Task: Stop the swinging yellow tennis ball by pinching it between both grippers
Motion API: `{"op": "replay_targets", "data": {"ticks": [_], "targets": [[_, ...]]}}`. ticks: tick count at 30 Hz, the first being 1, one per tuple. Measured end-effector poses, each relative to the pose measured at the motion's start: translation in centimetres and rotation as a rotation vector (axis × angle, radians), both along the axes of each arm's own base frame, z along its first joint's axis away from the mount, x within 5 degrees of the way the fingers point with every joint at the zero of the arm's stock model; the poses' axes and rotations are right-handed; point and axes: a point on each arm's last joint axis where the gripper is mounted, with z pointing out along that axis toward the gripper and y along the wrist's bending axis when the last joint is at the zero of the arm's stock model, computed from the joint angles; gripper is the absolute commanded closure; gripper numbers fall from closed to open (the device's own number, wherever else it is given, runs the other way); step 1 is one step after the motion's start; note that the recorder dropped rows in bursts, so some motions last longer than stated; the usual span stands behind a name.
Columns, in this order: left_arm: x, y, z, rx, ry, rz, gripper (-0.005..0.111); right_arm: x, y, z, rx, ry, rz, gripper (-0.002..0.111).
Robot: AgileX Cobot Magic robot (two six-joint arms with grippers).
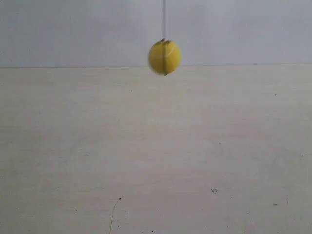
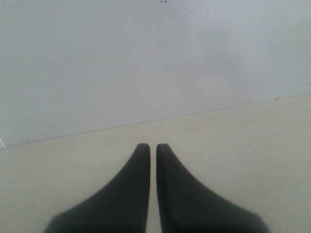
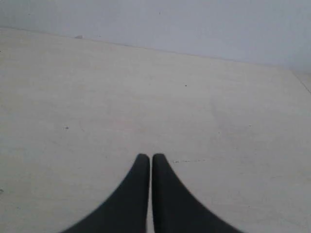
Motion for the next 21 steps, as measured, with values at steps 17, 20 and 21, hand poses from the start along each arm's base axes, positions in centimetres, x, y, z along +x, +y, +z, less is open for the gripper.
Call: {"op": "replay_targets", "data": {"ticks": [17,20,21], "targets": [[0.0,-0.2,0.9,-0.252,-0.096,-0.032,0.102,0.1,0.2,4.0,0.28,-0.419,0.012,0.108],[0.0,-0.2,1.0,-0.258,-0.102,-0.034,0.102,0.1,0.2,4.2,0.319,-0.436,0.014,0.108],[-0.1,-0.2,1.1,-0.26,-0.114,-0.036,0.102,0.1,0.2,4.2,0.329,-0.437,0.014,0.108]]}}
